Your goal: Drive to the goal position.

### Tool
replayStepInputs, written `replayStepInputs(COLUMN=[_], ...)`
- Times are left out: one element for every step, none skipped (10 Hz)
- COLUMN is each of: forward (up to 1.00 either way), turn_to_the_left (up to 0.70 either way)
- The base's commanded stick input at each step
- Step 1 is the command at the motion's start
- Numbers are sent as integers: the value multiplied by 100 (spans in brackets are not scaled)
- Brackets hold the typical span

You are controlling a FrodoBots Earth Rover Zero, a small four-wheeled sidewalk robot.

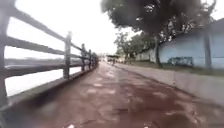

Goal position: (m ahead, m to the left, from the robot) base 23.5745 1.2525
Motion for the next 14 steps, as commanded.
replayStepInputs(forward=[100,100,100,100,100,100,100,100,100,100,100,100,100,100], turn_to_the_left=[11,11,11,11,11,11,11,11,11,11,11,-2,-18,-29])
